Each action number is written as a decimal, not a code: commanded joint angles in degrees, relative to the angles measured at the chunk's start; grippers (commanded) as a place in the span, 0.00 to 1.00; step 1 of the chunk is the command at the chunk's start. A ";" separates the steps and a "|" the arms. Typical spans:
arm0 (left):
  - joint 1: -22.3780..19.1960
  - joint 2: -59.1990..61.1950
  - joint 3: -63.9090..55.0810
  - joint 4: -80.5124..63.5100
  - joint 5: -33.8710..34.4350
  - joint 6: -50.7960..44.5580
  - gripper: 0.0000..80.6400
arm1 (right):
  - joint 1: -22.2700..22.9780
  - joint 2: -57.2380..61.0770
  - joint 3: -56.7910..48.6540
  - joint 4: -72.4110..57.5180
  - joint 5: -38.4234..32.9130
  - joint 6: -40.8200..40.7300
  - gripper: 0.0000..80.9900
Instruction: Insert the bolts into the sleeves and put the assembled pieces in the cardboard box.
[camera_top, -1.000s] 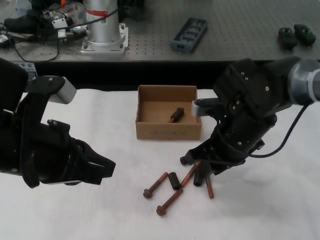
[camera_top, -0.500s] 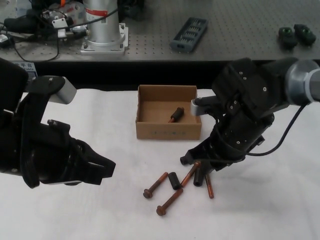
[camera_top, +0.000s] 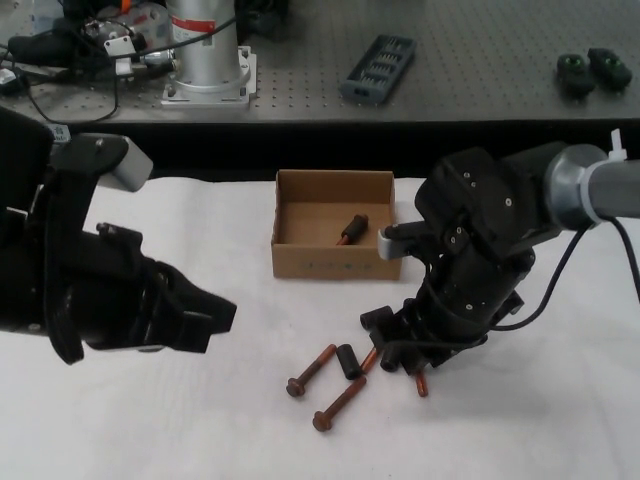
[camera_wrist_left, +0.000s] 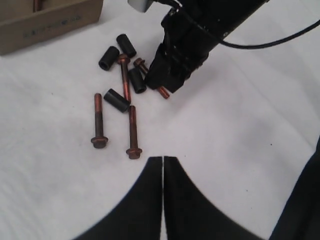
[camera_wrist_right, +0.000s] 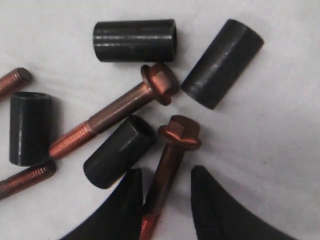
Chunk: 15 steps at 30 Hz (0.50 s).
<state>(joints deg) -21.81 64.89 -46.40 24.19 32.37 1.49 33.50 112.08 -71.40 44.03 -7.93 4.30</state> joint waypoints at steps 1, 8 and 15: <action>-0.15 -0.52 -0.10 -2.48 -0.10 -0.63 0.01 | 0.02 0.41 -0.46 -0.57 -0.42 -0.51 0.32; -0.15 -0.52 -0.10 -2.36 -0.10 -0.63 0.01 | 0.02 1.92 -0.46 -1.14 -0.42 -0.51 0.32; -0.15 -0.52 -0.10 -2.36 -0.10 -0.63 0.01 | 0.02 2.12 -1.20 -1.65 -0.53 -0.31 0.28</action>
<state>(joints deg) -21.81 64.89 -46.40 22.37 32.37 1.49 33.50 112.89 -72.47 43.88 -7.77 4.30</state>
